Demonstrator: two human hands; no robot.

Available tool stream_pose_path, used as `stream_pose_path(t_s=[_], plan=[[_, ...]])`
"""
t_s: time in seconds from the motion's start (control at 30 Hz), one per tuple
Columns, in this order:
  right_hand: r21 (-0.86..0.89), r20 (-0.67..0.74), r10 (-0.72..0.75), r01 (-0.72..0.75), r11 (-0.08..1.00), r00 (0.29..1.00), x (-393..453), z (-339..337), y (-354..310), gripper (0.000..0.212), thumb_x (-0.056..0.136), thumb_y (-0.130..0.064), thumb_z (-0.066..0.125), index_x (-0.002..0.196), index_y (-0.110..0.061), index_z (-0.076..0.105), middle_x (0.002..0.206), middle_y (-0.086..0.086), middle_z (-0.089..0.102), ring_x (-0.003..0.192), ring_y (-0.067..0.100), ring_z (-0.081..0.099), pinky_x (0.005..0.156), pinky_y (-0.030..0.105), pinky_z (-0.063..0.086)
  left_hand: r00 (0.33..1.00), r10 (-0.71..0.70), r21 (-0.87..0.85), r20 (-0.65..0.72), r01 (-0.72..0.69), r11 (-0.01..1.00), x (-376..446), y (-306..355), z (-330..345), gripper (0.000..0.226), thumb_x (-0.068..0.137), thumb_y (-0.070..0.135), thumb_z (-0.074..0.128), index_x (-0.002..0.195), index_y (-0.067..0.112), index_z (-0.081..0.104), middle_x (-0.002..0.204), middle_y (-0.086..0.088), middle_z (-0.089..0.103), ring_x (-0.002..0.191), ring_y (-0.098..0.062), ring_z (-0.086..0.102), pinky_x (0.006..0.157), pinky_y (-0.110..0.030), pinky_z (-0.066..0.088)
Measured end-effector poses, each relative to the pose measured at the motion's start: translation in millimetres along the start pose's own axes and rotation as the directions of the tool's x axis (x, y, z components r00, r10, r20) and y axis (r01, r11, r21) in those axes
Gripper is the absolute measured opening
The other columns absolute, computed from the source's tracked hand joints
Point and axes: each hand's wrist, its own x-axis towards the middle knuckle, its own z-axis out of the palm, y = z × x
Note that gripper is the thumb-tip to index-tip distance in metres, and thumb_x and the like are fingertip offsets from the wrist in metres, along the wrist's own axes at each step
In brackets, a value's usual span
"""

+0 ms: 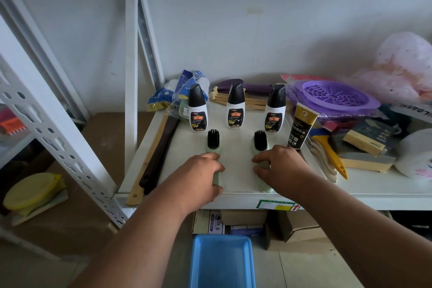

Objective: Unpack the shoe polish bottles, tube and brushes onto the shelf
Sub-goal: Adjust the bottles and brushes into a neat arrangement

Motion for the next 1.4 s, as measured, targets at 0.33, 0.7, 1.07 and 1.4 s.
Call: stream_pose_path(t_s=[0.33,0.7,1.07,1.4], plan=[[-0.010,0.002,-0.013,0.013,1.000,1.000,0,3,3,0.033,0.094,-0.041,0.065,0.125,-0.033,0.073,0.102,-0.007,0.051,0.087,0.009,0.049,0.080,0.018,0.035,1.000,-0.004,0.007,0.002,0.004,1.000,0,-1,-2,0.057,0.093,0.034,0.080,0.146,0.028,0.064,0.170,0.012,0.038,0.148,-0.012,0.044,0.117,-0.026,0.036],[0.018,-0.014,0.014,-0.013,1.000,1.000,-1,8,3,0.034,0.094,-0.039,0.065,0.126,-0.032,0.073,0.115,0.003,0.062,0.101,0.020,0.063,0.082,0.018,0.036,1.000,0.016,0.004,-0.011,-0.016,1.000,0,-6,1,0.056,0.090,0.035,0.082,0.144,0.030,0.066,0.167,0.013,0.042,0.145,-0.012,0.047,0.113,-0.025,0.039],[0.026,-0.021,0.063,-0.062,0.998,0.998,1,12,6,0.053,0.089,-0.043,0.067,0.141,-0.035,0.061,0.104,-0.005,0.044,0.089,0.011,0.046,0.081,0.019,0.034,0.999,0.026,-0.014,-0.022,-0.026,1.000,0,-7,1,0.055,0.090,0.034,0.082,0.143,0.031,0.066,0.166,0.014,0.042,0.143,-0.011,0.050,0.108,-0.020,0.038],[0.016,0.005,0.081,-0.081,0.997,0.997,-2,12,1,0.061,0.092,-0.045,0.066,0.150,-0.036,0.050,0.125,0.005,0.052,0.111,0.023,0.057,0.085,0.023,0.036,1.000,0.015,-0.017,-0.016,-0.015,1.000,-2,-8,-1,0.057,0.090,0.036,0.082,0.144,0.032,0.065,0.167,0.013,0.042,0.145,-0.012,0.048,0.112,-0.025,0.039]])
